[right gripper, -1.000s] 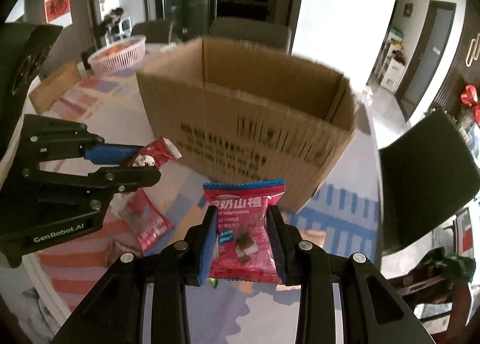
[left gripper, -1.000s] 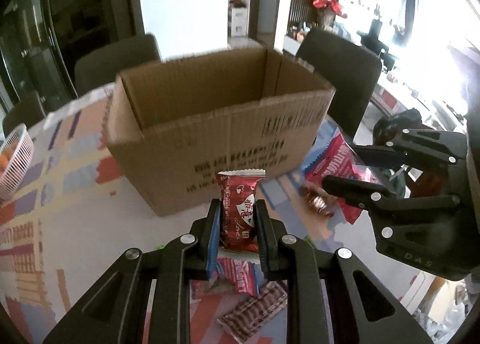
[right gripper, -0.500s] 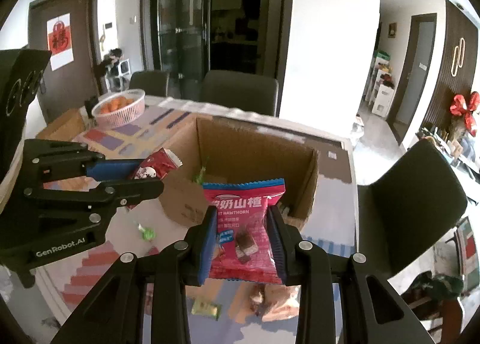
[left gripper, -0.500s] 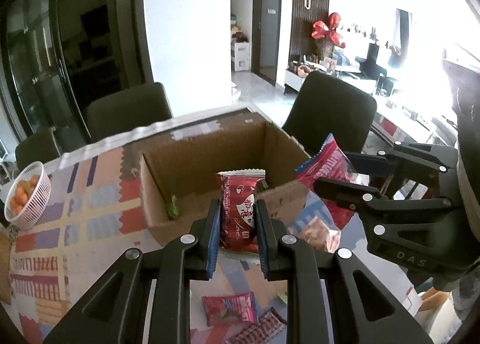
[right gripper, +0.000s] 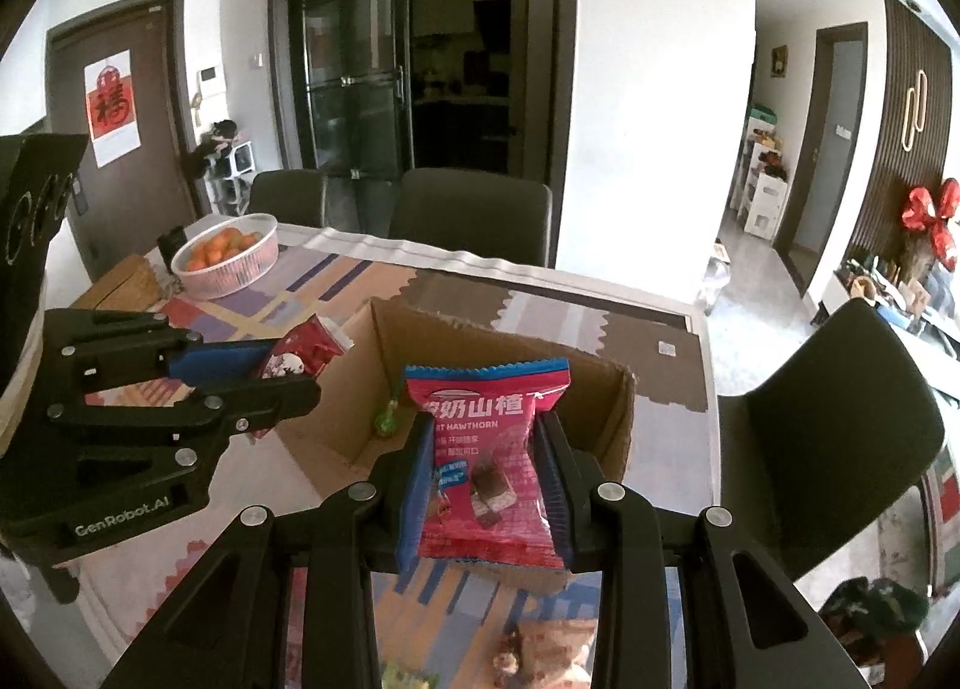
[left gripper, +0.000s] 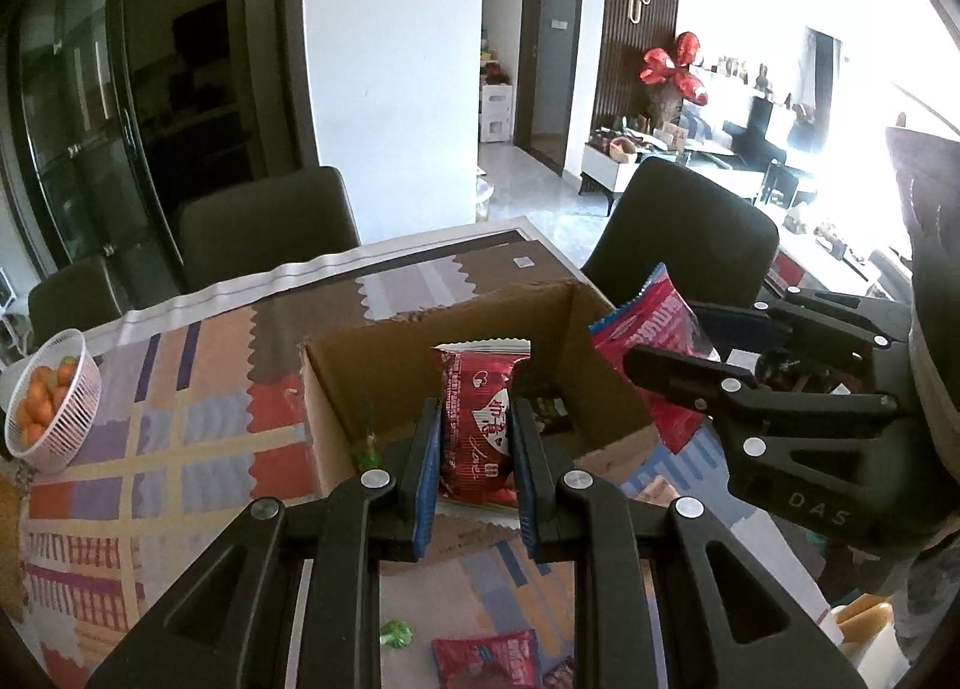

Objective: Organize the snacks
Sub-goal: 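Carry both packets over the box and open both tools to drop them, then move both tools back toward the green lollipop and green-yellow packet, then grasp the green lollipop with the left tool while the right tool grasps the green-yellow packet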

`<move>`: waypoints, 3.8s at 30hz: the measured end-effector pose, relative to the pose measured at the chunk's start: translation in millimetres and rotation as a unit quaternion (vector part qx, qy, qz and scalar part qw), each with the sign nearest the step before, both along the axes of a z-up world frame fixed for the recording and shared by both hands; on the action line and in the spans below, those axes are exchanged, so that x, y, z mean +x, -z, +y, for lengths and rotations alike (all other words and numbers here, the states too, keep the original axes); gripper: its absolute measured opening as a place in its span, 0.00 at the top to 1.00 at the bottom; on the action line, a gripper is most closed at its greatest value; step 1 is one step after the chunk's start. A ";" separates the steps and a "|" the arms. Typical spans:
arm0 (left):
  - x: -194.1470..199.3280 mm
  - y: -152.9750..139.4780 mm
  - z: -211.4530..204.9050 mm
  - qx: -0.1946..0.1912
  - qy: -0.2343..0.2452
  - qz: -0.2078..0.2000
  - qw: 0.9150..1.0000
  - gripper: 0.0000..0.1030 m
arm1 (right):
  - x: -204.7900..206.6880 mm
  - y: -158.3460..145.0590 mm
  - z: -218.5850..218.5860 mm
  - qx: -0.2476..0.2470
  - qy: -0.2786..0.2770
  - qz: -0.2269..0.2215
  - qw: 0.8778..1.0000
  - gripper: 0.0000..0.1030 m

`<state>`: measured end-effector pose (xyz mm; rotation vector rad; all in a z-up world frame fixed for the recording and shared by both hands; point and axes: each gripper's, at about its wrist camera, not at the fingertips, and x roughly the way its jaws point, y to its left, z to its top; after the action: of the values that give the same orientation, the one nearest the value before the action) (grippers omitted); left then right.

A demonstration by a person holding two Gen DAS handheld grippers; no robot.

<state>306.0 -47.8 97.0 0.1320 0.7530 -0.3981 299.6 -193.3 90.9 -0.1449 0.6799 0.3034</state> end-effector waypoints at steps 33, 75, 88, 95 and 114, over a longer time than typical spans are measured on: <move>-13.3 12.7 27.0 0.008 -0.031 -0.029 0.999 0.49 | 10.9 28.6 10.1 -0.011 0.042 0.006 0.999 0.43; -170.2 107.9 90.6 0.032 -0.112 -0.043 0.992 0.37 | -143.3 118.8 51.2 -0.083 0.082 0.046 0.992 0.34; -151.1 150.0 87.5 0.065 -0.100 -0.044 0.992 0.38 | -155.1 150.8 44.9 -0.098 0.127 0.036 0.986 0.34; -123.5 166.8 85.7 0.055 -0.097 -0.025 0.993 0.38 | -140.9 161.4 45.2 -0.092 0.134 0.040 0.986 0.34; -63.6 201.9 68.3 0.042 -0.084 0.014 0.995 0.59 | -107.5 197.0 32.1 -0.050 0.145 0.109 0.982 0.39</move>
<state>242.4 20.5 -104.8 0.1421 0.8019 -0.2081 192.1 -161.1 -106.1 -0.1080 0.9223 0.0045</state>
